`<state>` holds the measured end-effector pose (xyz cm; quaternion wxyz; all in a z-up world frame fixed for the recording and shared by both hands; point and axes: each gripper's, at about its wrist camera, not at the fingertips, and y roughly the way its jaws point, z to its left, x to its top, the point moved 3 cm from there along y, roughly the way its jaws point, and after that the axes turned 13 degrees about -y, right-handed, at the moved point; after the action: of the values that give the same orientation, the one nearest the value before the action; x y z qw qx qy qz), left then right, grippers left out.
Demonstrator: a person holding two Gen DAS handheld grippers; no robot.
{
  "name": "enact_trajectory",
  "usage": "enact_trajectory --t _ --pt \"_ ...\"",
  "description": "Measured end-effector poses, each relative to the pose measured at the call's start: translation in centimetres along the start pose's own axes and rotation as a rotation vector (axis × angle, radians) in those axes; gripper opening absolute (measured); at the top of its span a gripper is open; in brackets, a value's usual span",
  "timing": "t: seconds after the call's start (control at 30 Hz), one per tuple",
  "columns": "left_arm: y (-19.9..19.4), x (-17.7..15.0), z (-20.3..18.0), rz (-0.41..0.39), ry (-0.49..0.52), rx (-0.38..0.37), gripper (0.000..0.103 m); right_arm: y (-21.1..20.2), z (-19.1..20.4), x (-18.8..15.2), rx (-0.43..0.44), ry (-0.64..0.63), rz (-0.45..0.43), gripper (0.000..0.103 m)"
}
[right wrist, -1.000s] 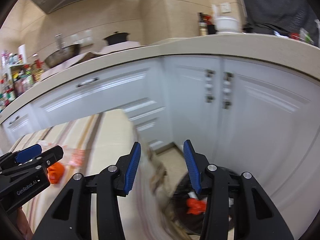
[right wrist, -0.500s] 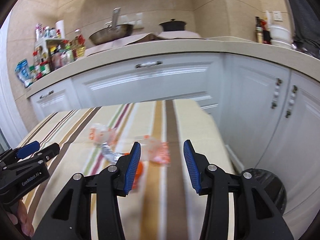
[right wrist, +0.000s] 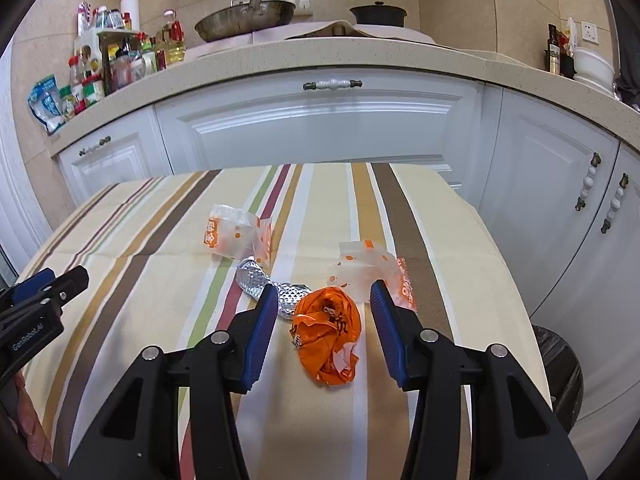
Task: Collect trash
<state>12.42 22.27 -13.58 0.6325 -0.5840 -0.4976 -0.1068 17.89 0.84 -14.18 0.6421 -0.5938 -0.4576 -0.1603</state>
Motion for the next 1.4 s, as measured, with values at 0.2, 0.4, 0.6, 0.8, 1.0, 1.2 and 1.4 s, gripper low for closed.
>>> enact_trajectory --t 0.2,0.4,0.6,0.8,1.0,1.2,1.4 --pt "0.9 -0.1 0.5 0.022 -0.012 -0.009 0.061 1.2 0.3 -0.2 -0.021 -0.011 0.076 0.048" --pt "1.5 -0.6 0.6 0.045 -0.016 -0.014 0.061 2.6 0.1 -0.8 0.009 0.007 0.152 0.048" --pt "1.6 -1.4 -0.3 0.066 -0.004 -0.022 0.062 2.4 0.4 -0.9 0.036 0.012 0.142 0.043" --pt "1.3 -2.0 -2.5 0.072 0.012 -0.045 0.062 1.1 0.2 -0.9 0.027 -0.011 0.1 0.043" --pt "1.0 -2.8 -6.2 0.076 0.049 -0.071 0.062 0.1 -2.2 -1.0 -0.003 -0.004 0.066 0.043" --pt "1.1 -3.4 -9.6 0.085 0.077 -0.082 0.062 -0.5 -5.5 -1.5 -0.024 0.03 0.05 0.043" --pt "1.3 -4.1 -12.7 0.087 0.106 -0.076 0.062 -1.0 -8.8 -1.8 -0.036 0.06 0.037 0.043"
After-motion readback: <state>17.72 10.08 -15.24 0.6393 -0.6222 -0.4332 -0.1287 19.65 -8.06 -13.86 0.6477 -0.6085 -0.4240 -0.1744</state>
